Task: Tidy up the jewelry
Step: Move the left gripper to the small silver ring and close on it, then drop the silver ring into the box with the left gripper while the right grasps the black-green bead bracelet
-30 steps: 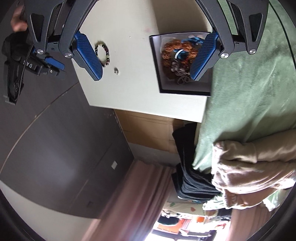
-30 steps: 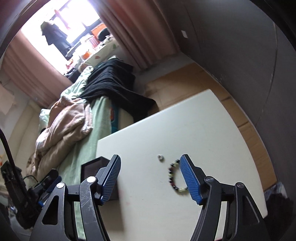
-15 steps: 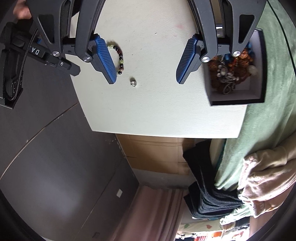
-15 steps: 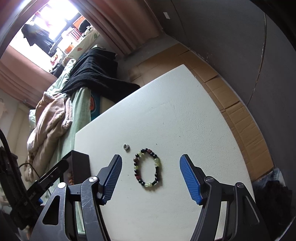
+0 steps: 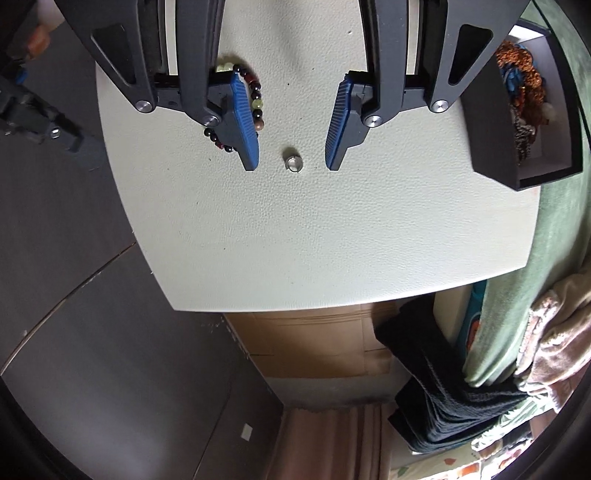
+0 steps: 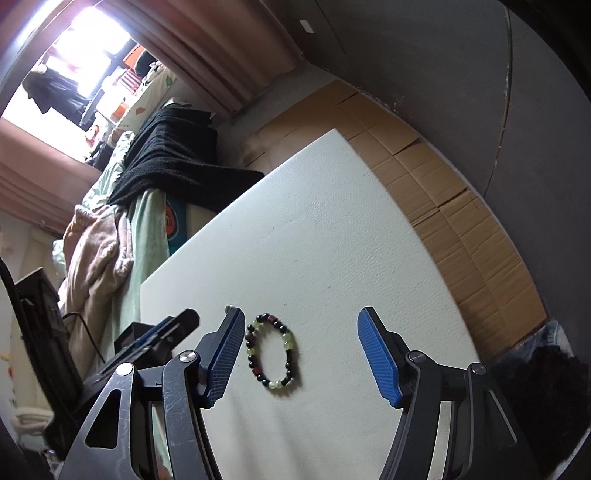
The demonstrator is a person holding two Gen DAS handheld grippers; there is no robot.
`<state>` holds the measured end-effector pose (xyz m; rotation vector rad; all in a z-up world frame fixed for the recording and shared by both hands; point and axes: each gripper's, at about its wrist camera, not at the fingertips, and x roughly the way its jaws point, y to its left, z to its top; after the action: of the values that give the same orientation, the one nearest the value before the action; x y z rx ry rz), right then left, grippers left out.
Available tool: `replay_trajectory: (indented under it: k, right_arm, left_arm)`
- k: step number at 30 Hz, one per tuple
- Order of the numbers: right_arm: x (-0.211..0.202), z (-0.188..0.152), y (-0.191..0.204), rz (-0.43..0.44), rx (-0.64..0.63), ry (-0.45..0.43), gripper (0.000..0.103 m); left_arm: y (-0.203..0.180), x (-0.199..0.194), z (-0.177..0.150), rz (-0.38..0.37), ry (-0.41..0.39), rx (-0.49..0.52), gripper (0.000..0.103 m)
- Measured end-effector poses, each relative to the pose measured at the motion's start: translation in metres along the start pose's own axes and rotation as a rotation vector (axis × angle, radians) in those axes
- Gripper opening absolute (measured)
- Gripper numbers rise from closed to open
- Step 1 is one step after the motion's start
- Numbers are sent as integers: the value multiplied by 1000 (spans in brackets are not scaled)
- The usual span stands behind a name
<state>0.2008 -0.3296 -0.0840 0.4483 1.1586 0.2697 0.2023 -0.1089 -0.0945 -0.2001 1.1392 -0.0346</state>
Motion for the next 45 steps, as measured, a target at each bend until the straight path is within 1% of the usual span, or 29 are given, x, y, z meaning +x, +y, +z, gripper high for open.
replay_trajectory:
  k: [2, 3, 4, 6, 11, 12, 13, 16, 18, 20, 22, 24, 31, 36, 42, 45]
  right_arm:
    - [-3, 4, -7, -11, 20, -7, 65]
    - [-3, 5, -9, -13, 29, -8, 65]
    - [-3, 6, -11, -11, 36, -9, 65]
    - [-4, 8, -15, -10, 46, -9, 65]
    - [-7, 10, -20, -19, 62, -19, 65]
    - [-8, 10, -19, -18, 62, -19, 65]
    - [-8, 10, -19, -19, 59, -19, 65]
    - [-6, 7, -14, -22, 48, -17, 65]
    - [-5, 7, -13, -31, 47, -19, 65]
    - [-2, 7, -13, -33, 40, -12, 65]
    - [1, 6, -11, -33, 33, -3, 59]
    - [3, 6, -9, -33, 30, 4, 56]
    - [16, -2, 7, -51, -25, 29, 54]
    - [27, -9, 20, -73, -70, 45, 52]
    - [44, -16, 25, -126, -109, 75, 50]
    - [49, -18, 30, -148, -130, 83, 49]
  left_arm:
    - [-2, 6, 0, 16, -10, 2, 37]
    - [-4, 10, 0, 22, -5, 4, 34]
    - [-5, 13, 0, 20, 1, 5, 29]
    - [-8, 20, 0, 26, 17, 15, 25]
    - [-10, 32, -1, 61, 31, 29, 24]
    - [-11, 34, -1, 71, 33, 35, 17]
    - [-12, 35, -1, 84, 27, 44, 13]
    - [-10, 32, -1, 64, 30, 48, 13]
    - [-7, 21, -3, 77, 6, 58, 13]
    - [0, 9, -4, 72, -10, 51, 13]
    - [9, -4, -6, 57, -22, 32, 13]
    - [17, -15, -8, 53, -38, 18, 13]
    - [39, -61, -16, 32, -103, -9, 13]
    - [62, -94, -28, 8, -139, -53, 13]
    - [92, -127, -35, 38, -185, -88, 13]
    - [106, -137, -40, 47, -204, -105, 13]
